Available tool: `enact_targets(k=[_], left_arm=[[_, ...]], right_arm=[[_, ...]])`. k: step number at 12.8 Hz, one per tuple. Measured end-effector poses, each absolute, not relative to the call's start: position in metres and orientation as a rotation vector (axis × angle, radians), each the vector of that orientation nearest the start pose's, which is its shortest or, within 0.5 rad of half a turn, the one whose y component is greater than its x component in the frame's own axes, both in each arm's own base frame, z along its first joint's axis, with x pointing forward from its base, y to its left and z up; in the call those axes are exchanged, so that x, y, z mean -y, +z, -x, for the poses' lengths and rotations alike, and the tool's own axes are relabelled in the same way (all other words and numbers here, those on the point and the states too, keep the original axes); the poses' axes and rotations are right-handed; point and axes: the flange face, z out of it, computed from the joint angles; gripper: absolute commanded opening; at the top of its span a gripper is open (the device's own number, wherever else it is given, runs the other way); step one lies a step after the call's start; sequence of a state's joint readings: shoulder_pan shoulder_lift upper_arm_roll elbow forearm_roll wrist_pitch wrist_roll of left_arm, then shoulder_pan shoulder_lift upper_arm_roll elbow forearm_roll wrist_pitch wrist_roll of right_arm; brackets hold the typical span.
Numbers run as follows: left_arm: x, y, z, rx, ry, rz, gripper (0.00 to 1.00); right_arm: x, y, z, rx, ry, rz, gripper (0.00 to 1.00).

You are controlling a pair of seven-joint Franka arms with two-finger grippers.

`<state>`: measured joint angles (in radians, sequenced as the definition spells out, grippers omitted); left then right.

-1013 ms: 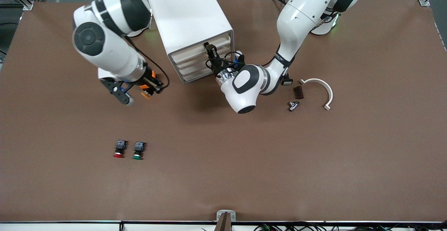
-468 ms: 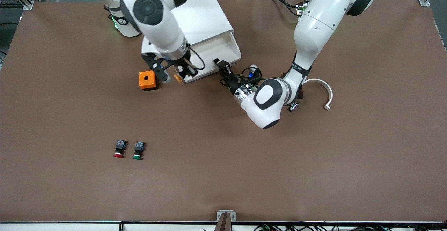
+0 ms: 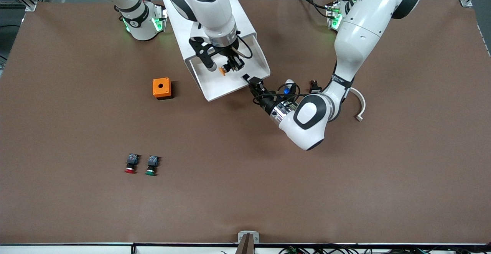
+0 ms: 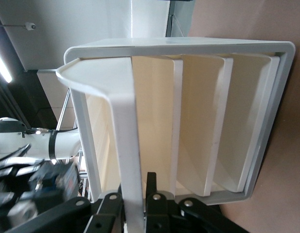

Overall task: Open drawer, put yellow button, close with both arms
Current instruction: 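Lower the yellow button into the open drawer and open the right gripper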

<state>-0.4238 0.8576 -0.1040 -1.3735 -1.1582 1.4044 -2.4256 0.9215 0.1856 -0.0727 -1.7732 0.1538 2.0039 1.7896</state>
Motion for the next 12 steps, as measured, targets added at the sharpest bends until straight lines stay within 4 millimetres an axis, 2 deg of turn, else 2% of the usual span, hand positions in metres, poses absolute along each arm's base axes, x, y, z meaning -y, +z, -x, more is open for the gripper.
enact_targets(k=[1, 2, 4, 5, 9, 10, 11, 12], left_arm=[[0.420, 0.237, -0.538, 1.835, 1.602, 0.871, 0.47], [0.418, 0.237, -0.539, 1.837, 1.603, 0.870, 0.55], [0.415, 0.238, -0.542, 1.839, 1.619, 0.890, 0.91], [0.414, 0.238, -0.543, 1.838, 1.634, 0.911, 1.00], [0.403, 0.238, -0.552, 1.840, 1.700, 0.998, 1.00], [0.395, 0.238, -0.558, 1.840, 1.743, 1.053, 0.99], [0.386, 0.240, -0.565, 1.839, 1.790, 1.119, 0.99], [0.380, 0.243, -0.573, 1.839, 1.830, 1.192, 0.99]], right_arm=[[-0.479, 0.453, -0.395, -1.492, 0.166, 2.676, 0.00], [-0.486, 0.447, -0.389, -1.511, 0.156, 2.671, 0.00], [-0.500, 0.435, -0.380, -1.545, 0.143, 2.652, 0.00], [-0.506, 0.429, -0.378, -1.557, 0.140, 2.641, 0.00], [-0.515, 0.412, -0.377, -1.568, 0.129, 2.627, 0.02], [-0.514, 0.413, -0.379, -1.570, 0.127, 2.623, 0.26], [-0.514, 0.415, -0.380, -1.572, 0.126, 2.619, 0.88], [-0.513, 0.416, -0.382, -1.573, 0.124, 2.614, 1.00]])
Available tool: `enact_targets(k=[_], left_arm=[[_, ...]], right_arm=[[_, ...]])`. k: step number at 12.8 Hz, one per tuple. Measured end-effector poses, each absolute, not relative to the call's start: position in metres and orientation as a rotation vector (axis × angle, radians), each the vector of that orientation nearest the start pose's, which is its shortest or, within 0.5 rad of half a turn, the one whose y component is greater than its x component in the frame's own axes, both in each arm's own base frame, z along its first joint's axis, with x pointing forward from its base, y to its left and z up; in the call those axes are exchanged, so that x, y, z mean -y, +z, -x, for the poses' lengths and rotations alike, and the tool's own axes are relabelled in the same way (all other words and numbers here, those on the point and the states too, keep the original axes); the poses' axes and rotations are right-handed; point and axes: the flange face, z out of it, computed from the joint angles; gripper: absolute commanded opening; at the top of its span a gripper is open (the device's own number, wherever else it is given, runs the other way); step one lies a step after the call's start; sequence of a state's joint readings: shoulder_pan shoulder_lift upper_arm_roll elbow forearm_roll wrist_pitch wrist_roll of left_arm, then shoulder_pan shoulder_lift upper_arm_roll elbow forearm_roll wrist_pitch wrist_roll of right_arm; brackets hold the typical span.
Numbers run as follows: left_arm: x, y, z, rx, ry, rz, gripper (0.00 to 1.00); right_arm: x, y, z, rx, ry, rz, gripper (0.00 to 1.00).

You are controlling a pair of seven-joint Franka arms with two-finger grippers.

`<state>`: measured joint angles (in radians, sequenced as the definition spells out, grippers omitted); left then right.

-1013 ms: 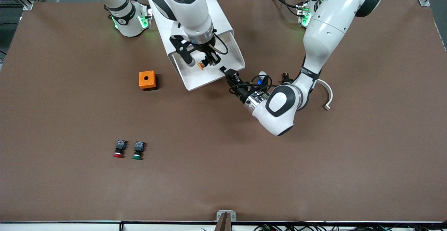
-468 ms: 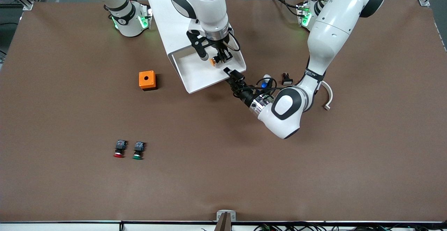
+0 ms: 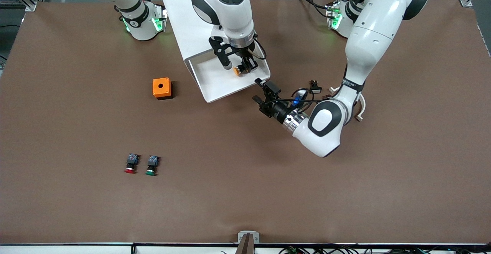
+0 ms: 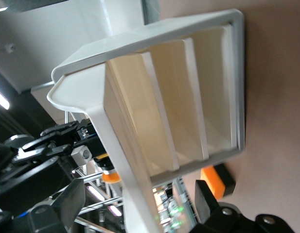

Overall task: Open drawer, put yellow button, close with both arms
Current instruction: 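Lower the yellow button into the open drawer and open the right gripper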

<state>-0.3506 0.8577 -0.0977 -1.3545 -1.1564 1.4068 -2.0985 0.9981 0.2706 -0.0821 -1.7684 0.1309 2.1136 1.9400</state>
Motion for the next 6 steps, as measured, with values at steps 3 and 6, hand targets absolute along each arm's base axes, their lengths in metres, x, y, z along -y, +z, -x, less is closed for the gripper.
enact_targets(k=[3, 6], left_arm=[[0.371, 0.258, -0.587, -2.059, -2.054, -1.607, 0.99], [0.361, 0.259, -0.593, -1.942, -1.926, -1.770, 0.99]], right_arm=[[-0.514, 0.423, -0.385, -1.572, 0.119, 2.600, 1.00], [-0.506, 0.438, -0.404, -1.517, 0.099, 2.605, 1.00]])
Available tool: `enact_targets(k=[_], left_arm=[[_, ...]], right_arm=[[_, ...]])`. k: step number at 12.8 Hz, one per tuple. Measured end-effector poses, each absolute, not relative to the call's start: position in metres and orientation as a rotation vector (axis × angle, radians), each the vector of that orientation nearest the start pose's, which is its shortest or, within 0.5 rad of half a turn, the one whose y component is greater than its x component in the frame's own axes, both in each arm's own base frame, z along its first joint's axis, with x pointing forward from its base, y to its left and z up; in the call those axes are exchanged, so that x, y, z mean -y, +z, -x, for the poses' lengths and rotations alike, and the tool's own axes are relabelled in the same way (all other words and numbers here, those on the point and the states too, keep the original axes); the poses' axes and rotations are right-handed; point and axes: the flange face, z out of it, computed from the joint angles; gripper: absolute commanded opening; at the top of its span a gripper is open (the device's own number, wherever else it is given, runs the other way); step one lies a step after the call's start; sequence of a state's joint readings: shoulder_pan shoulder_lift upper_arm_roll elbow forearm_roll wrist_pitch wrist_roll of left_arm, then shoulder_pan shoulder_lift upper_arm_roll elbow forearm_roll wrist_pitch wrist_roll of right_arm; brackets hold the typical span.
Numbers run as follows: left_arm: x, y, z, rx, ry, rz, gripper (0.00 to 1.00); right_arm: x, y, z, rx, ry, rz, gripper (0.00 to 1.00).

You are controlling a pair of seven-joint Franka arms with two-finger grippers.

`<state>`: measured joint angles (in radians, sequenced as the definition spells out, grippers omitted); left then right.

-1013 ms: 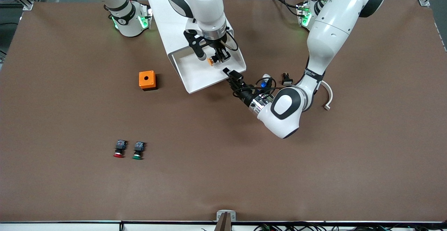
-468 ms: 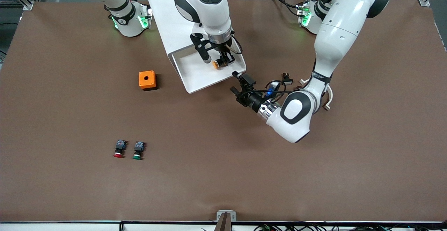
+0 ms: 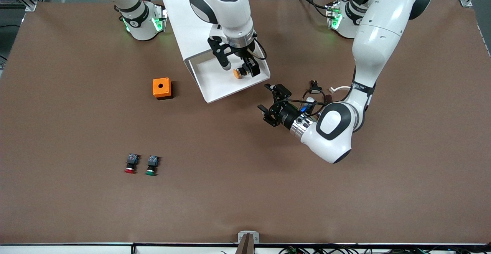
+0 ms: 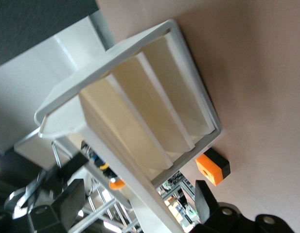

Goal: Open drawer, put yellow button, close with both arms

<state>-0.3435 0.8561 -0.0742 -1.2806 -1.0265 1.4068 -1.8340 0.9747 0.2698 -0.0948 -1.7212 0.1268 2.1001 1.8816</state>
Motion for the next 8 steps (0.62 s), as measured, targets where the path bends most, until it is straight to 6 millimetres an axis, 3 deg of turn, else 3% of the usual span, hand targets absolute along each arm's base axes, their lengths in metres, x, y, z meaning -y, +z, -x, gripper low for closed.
enact_targets(k=[2, 3, 5, 8], left_arm=[[0.356, 0.260, -0.596, -1.851, -1.846, -1.879, 0.99], [0.354, 0.263, -0.599, -1.794, -1.797, -1.939, 0.99], [0.352, 0.273, -0.605, -1.634, -1.632, -2.109, 0.99], [0.354, 0.298, -0.616, -1.378, -1.295, -2.347, 0.99]], right_arm=[[-0.477, 0.449, -0.433, -1.361, 0.098, 2.732, 1.00], [-0.454, 0.459, -0.454, -1.271, 0.108, 2.800, 1.00], [-0.393, 0.483, -0.498, -1.086, 0.149, 2.915, 1.00], [-0.300, 0.508, -0.541, -0.797, 0.195, 3.009, 1.00]])
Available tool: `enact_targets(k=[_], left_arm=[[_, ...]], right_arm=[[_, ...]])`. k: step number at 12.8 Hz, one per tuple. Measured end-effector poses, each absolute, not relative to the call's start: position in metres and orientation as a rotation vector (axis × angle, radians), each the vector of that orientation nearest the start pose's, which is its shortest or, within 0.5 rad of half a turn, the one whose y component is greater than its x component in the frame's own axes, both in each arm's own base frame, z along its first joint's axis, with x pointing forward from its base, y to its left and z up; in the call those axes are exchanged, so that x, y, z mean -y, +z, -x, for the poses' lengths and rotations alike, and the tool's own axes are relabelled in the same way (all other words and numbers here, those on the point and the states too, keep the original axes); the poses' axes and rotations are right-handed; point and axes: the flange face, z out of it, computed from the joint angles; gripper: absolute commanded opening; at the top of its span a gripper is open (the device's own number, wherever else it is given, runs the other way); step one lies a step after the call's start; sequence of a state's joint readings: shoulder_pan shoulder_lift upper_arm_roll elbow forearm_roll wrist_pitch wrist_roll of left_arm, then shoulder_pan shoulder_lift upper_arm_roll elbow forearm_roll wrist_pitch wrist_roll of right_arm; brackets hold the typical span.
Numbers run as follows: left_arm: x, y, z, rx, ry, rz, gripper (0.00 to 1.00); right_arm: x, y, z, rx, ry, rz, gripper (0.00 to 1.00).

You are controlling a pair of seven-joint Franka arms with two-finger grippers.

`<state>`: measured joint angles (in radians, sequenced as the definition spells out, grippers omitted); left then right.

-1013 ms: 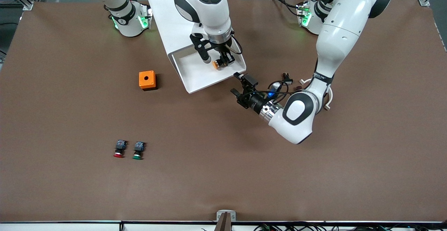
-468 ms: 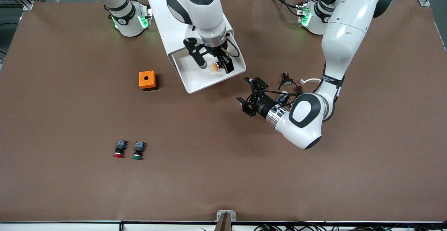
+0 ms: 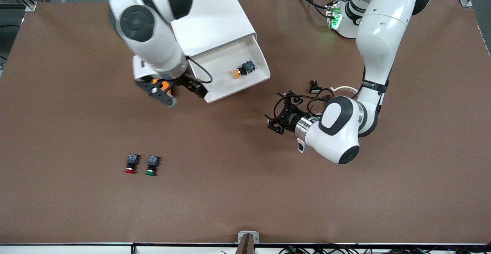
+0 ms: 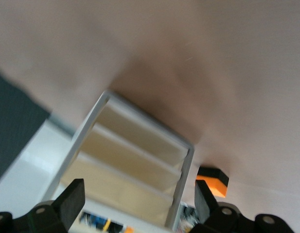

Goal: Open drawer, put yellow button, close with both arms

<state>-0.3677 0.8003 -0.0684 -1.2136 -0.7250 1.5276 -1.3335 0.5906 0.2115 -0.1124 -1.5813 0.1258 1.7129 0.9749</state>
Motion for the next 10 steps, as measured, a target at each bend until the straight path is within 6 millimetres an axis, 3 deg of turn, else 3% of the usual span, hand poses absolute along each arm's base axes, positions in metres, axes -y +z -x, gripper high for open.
enact_targets(k=[3, 7, 8, 10], left_arm=[[0.365, 0.318, -0.618, 1.295, 1.150, 2.833, 1.00], [0.377, 0.338, -0.623, 1.224, 0.873, 2.986, 1.00], [0.381, 0.343, -0.625, 1.212, 0.792, 3.016, 1.00], [0.398, 0.361, -0.621, 1.128, 0.554, 3.084, 1.00]], right_arm=[[-0.202, 0.526, -0.568, -0.507, 0.235, 3.057, 1.00], [-0.057, 0.549, -0.580, -0.156, 0.295, 3.120, 1.00], [-0.026, 0.559, -0.580, -0.099, 0.298, 3.123, 1.00], [0.014, 0.573, -0.579, 0.010, 0.295, 3.139, 1.00]])
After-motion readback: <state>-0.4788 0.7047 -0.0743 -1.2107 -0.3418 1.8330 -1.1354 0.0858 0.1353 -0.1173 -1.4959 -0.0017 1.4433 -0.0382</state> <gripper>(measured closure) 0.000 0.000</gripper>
